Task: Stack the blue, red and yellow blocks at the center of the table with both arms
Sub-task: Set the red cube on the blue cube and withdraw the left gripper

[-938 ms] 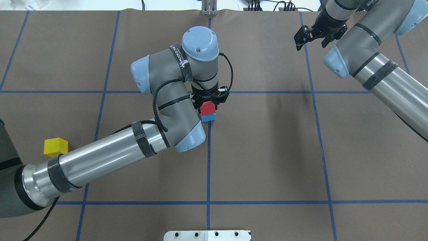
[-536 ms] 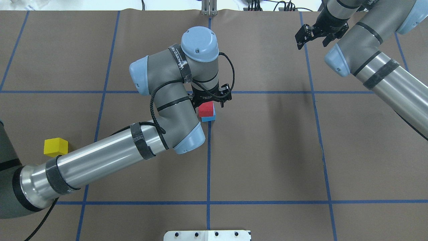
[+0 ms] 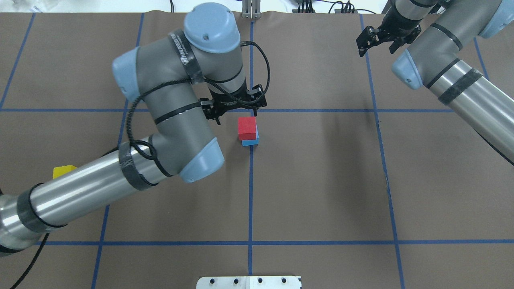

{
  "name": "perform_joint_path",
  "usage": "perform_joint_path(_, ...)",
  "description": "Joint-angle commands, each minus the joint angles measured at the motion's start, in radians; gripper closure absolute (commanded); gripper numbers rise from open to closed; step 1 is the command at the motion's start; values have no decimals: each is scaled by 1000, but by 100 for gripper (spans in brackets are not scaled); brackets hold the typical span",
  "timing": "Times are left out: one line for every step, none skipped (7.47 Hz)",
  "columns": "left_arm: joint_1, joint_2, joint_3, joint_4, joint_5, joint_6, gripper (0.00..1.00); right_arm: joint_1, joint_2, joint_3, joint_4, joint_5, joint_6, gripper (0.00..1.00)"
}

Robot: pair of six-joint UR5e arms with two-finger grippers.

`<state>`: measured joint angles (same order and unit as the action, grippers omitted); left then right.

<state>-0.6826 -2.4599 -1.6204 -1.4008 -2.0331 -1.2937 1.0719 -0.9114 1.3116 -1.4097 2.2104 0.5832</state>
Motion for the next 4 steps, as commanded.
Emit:
perform_joint_path(-172, 242, -292, 118, -9, 360, 0, 0, 2, 0, 1, 0, 3, 0)
perform_joint_path(-258, 362, -329, 111, -12, 511, 0, 0, 2, 0, 2, -1, 3, 0)
perform_joint_path(-318, 477, -352, 88, -13, 595, 0, 0, 2, 0, 2, -1, 3, 0)
perform_joint_path(-368, 631, -368, -29, -57, 663, 0, 0, 2, 0, 3, -1, 4, 0)
